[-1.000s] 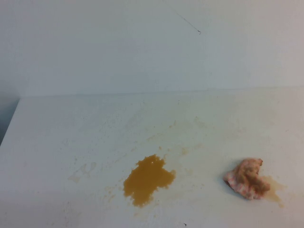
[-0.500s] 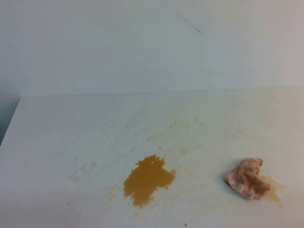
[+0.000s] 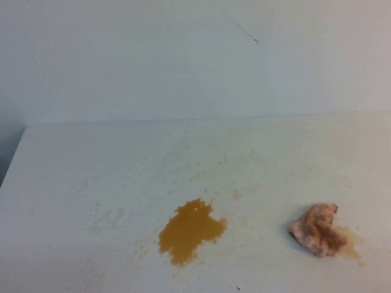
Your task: Wipe the table
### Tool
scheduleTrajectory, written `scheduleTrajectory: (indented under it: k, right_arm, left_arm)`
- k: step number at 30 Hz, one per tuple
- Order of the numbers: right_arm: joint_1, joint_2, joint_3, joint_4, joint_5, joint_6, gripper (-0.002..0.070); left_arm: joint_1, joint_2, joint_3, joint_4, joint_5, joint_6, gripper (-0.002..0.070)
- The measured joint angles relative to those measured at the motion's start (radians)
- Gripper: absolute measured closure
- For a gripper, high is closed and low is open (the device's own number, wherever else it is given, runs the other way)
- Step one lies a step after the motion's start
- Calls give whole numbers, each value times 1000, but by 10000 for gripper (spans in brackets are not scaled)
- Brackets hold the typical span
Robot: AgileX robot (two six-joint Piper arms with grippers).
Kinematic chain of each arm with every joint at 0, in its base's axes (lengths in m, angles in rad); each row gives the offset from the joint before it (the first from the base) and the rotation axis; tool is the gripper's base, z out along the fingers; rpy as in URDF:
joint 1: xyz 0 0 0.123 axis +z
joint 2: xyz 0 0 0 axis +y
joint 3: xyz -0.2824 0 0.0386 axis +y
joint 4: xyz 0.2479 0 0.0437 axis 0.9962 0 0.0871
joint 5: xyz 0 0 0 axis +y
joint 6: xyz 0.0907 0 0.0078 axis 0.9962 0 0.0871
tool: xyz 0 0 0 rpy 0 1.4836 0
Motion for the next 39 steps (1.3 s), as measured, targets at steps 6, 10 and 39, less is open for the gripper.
scheduleTrajectory:
  k: [6, 10, 39]
  right_arm:
    - [0, 0, 0, -2, 0, 0, 678]
    - [0, 0, 0, -12, 0, -4, 678]
    - [0, 0, 0, -27, -3, -14, 678]
  left_arm:
    - [0, 0, 0, 0, 0, 0, 675]
    - [0, 0, 0, 0, 0, 0, 675]
    - [0, 0, 0, 0, 0, 0, 675]
